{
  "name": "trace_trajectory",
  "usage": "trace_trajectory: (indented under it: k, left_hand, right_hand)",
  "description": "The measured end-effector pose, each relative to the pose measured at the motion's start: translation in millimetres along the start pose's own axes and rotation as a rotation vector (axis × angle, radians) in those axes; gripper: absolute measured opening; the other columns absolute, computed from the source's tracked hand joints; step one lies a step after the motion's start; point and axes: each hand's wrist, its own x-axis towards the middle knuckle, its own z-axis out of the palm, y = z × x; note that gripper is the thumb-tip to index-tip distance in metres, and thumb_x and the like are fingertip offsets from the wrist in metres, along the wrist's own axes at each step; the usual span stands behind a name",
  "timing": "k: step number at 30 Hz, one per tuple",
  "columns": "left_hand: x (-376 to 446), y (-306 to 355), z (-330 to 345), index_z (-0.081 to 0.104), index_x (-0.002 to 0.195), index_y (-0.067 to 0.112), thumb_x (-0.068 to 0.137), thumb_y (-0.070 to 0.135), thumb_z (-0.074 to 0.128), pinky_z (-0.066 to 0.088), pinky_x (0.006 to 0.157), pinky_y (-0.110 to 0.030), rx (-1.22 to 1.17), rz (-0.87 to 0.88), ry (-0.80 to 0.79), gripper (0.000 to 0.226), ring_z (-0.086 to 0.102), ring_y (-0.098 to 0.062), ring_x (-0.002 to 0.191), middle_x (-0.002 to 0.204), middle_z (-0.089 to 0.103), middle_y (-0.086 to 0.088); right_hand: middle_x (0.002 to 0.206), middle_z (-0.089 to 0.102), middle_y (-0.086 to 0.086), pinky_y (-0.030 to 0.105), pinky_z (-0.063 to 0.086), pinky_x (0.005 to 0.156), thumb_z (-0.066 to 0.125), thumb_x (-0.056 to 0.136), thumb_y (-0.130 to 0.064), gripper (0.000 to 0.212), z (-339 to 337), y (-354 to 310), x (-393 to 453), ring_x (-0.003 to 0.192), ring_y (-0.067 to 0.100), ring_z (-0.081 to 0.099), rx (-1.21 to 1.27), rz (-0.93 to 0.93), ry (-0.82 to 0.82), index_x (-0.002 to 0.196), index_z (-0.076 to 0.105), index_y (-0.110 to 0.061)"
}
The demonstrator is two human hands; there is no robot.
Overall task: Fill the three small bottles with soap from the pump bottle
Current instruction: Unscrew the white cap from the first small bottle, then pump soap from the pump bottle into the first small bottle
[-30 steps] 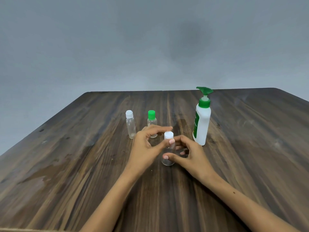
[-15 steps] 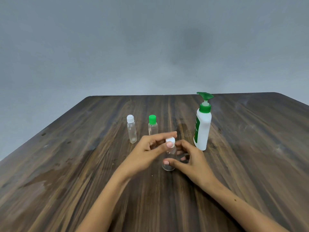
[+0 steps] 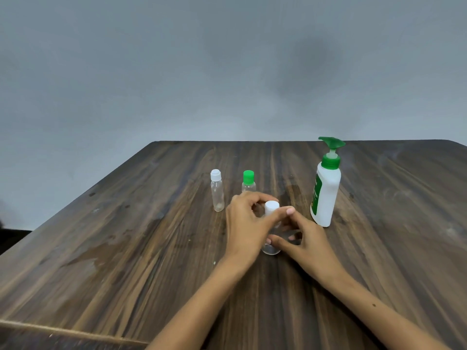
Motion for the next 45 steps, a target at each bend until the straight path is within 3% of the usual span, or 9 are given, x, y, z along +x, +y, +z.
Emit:
trace_trajectory:
  k: [7,13,16,19,23,28,32,37,45]
  left_hand:
    - [14,-6,-20,0.055,0.136,0.009,0.094,0.019,0.062,0.043,0.094,-0.008,-0.107,-0.038,-0.626,0.043,0.051,0.005,0.125,0.136,0.057,0.008]
    - [12,-1,-17,0.074,0.105,0.009,0.081,0.014,0.076,0.054,0.087,-0.027,-0.297,-0.024,-0.227,0.025,0.071,-0.011,0.097,0.097,0.077,-0.002]
    - [19,4,-23,0.077,0.096,0.013,0.074,0.017,0.082,0.052,0.078,-0.016,-0.319,-0.005,-0.124,0.023,0.070,-0.006,0.094,0.094,0.077,0.007]
    - [29,-14,-43,0.078,0.098,0.020,0.070,0.025,0.085,0.046,0.074,-0.009,0.012,0.112,-0.146,0.029,0.067,-0.004,0.086,0.092,0.075,0.007]
    - [37,-49,-69,0.068,0.101,0.018,0.060,0.044,0.088,0.039,0.069,-0.030,0.634,0.170,-0.258,0.052,0.060,-0.015,0.075,0.078,0.065,0.007]
    - [40,-58,-78,0.066,0.089,0.021,0.069,0.057,0.076,0.027,0.072,-0.031,0.917,0.180,-0.429,0.043,0.055,-0.016,0.090,0.088,0.067,0.006]
    - [38,-69,-82,0.071,0.095,0.026,0.069,0.061,0.073,0.023,0.069,-0.029,0.843,0.176,-0.460,0.043,0.046,-0.011,0.082,0.078,0.054,0.012]
    - [34,-74,-91,0.069,0.109,0.036,0.047,0.086,0.046,0.037,0.076,-0.030,0.718,0.144,-0.445,0.083,0.052,-0.010,0.086,0.088,0.063,0.013]
    - [14,-58,-75,0.070,0.107,0.035,0.063,0.080,0.052,0.038,0.077,-0.024,0.535,0.217,-0.201,0.066,0.051,-0.006,0.089,0.093,0.063,0.016]
  right_hand:
    - [0.091,0.066,-0.023,0.027,0.051,0.075,0.083,0.073,-0.024,0.040,-5,4,0,0.088,0.001,0.062,0.036,0.044,0.011,0.103,0.060,-0.034]
    - [0.089,0.064,-0.030,0.016,0.048,0.070,0.078,0.069,-0.043,0.039,-4,2,-1,0.088,-0.004,0.060,0.011,0.042,0.007,0.102,0.062,-0.030]
    - [0.088,0.065,-0.030,0.017,0.047,0.070,0.082,0.069,-0.036,0.036,-3,5,-1,0.088,-0.004,0.060,0.018,0.057,0.022,0.099,0.063,-0.031]
    - [0.091,0.064,-0.031,0.015,0.047,0.070,0.080,0.068,-0.042,0.036,-3,5,-1,0.088,-0.003,0.060,0.026,0.054,0.013,0.098,0.061,-0.035]
    - [0.088,0.066,-0.023,0.014,0.046,0.070,0.073,0.061,-0.055,0.046,-3,4,-1,0.087,-0.003,0.060,0.043,0.060,0.021,0.099,0.063,-0.032]
    - [0.089,0.065,-0.028,0.014,0.046,0.070,0.075,0.061,-0.052,0.044,-1,5,-1,0.087,-0.003,0.059,0.050,0.070,0.015,0.099,0.063,-0.032]
    - [0.088,0.067,-0.023,0.015,0.047,0.071,0.078,0.065,-0.044,0.040,-2,6,-1,0.087,-0.002,0.060,0.050,0.074,0.013,0.099,0.064,-0.030]
    - [0.088,0.065,-0.028,0.014,0.047,0.071,0.074,0.061,-0.052,0.043,-2,3,-2,0.088,-0.003,0.059,0.056,0.069,0.010,0.098,0.062,-0.034]
    - [0.095,0.069,-0.020,0.016,0.049,0.073,0.074,0.061,-0.053,0.050,-3,3,-3,0.091,-0.002,0.062,0.045,0.079,0.005,0.104,0.066,-0.029]
